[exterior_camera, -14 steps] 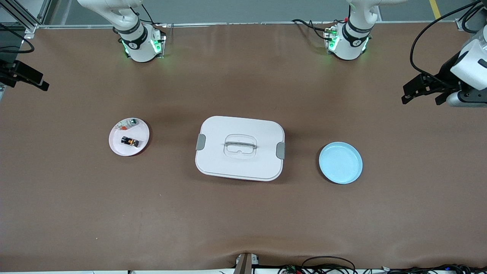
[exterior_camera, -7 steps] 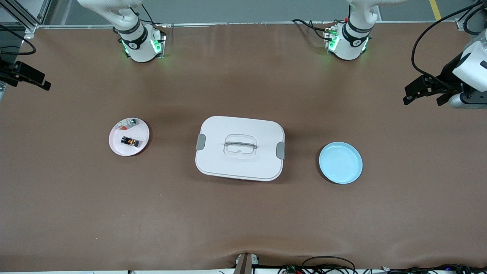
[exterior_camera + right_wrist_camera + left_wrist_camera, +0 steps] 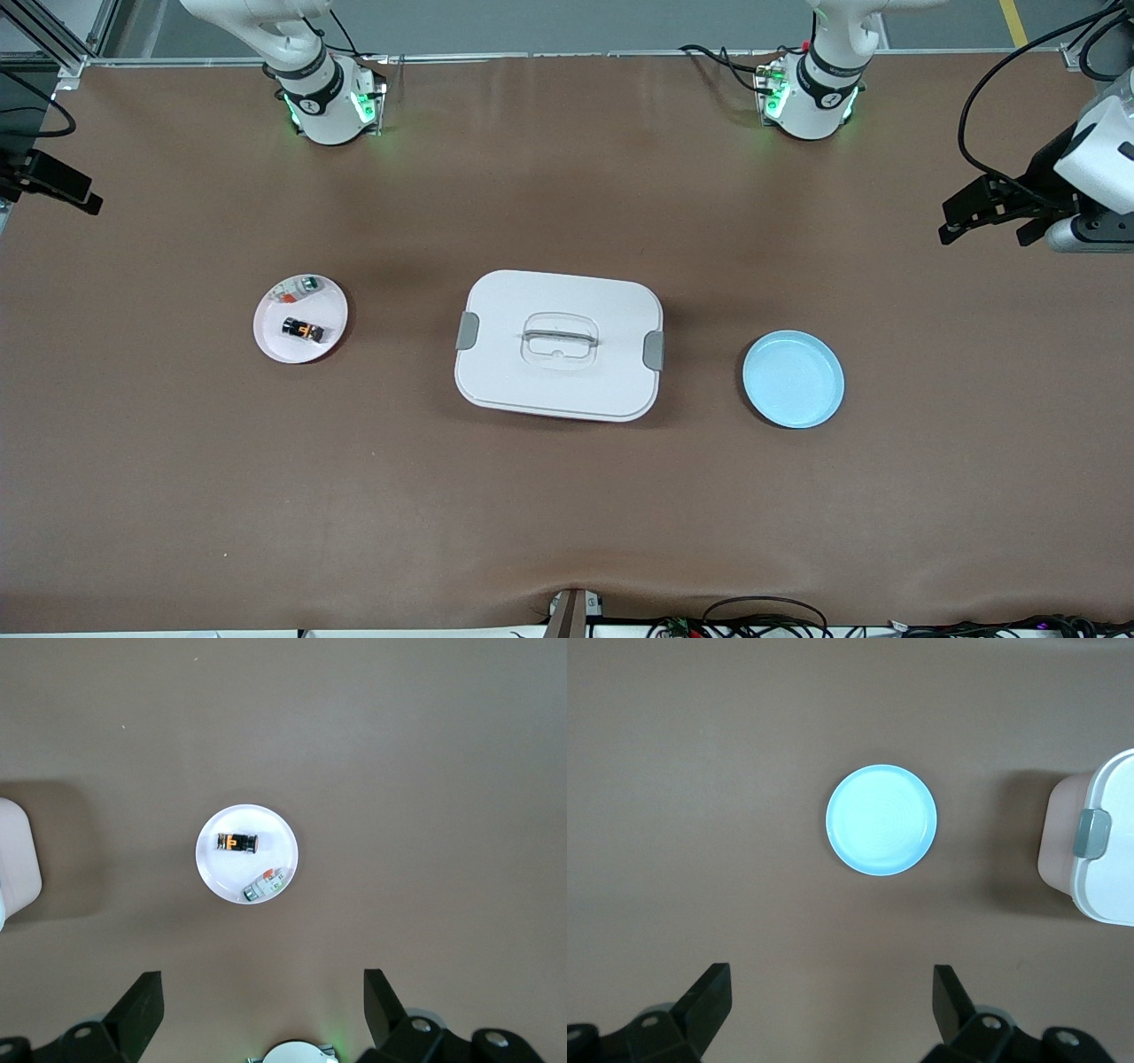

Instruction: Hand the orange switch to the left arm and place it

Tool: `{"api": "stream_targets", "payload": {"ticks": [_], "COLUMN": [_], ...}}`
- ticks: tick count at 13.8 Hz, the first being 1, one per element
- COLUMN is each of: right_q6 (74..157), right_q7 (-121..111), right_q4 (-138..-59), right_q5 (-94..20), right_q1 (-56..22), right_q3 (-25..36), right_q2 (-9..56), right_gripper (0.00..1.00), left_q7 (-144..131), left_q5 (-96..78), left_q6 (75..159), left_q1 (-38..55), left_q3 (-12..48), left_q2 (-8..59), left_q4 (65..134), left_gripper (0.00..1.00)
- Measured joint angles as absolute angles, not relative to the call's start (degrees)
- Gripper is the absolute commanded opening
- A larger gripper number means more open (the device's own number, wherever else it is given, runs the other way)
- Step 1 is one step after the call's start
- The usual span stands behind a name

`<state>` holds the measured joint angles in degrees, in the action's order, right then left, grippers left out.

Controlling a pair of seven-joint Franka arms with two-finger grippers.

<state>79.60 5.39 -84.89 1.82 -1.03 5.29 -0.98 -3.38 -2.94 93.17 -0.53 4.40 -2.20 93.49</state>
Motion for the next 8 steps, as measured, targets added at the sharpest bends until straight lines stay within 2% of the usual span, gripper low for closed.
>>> {"api": "stream_targets", "payload": {"ticks": [8], "right_q6": [80.58], "right_q7": [5.41], "right_q4": [-84.87], "right_q5": [-1.46], "right_q1": [-0.99], "right_q3": [5.3], "right_q2": [-0.92], "right_gripper": [1.0], "left_q7": [-3.38], "left_q5": [-2.94], "left_q6": [93.17], "left_q1": [-0.69], "left_q3": [4.3], "left_q2": [-2.2], "left_q4": [93.49], "left_gripper": [1.0]}}
